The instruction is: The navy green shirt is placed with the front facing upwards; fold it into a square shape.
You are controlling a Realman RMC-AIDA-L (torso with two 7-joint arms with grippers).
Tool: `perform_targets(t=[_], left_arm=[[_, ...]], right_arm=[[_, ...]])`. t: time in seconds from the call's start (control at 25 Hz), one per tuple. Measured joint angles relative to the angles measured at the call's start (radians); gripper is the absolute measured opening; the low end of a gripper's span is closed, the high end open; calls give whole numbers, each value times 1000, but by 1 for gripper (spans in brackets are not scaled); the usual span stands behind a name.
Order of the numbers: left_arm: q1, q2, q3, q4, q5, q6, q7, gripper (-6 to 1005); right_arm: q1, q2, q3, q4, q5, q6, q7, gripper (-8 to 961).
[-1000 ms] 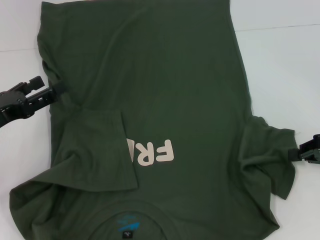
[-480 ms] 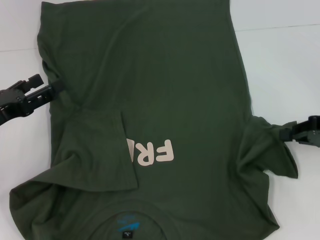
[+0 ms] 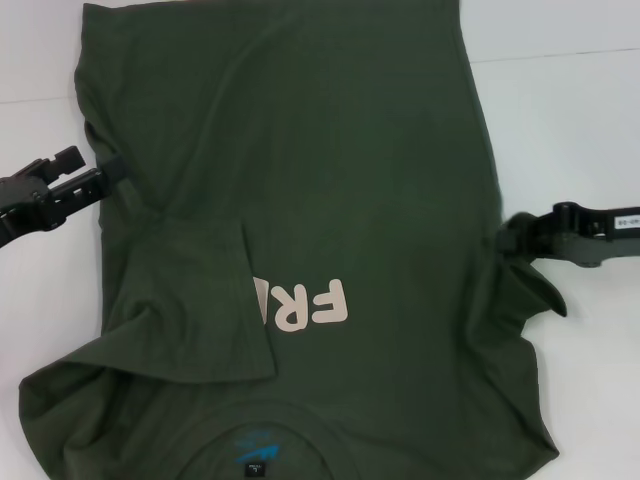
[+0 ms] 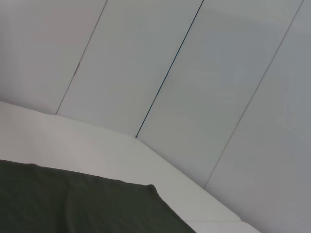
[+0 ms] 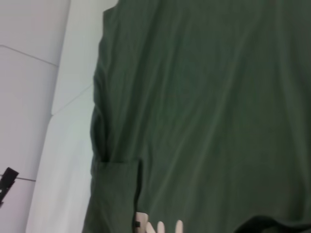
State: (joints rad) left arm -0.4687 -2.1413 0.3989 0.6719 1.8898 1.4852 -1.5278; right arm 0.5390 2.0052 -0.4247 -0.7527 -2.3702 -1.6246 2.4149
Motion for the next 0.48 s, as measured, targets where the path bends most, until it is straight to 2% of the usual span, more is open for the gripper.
perform_targets(t=[0.48], left_arm=[[3,0,0,-1,0,-2,0,905]], right_arm=[[74,34,-18,51,5,46,-32,31]])
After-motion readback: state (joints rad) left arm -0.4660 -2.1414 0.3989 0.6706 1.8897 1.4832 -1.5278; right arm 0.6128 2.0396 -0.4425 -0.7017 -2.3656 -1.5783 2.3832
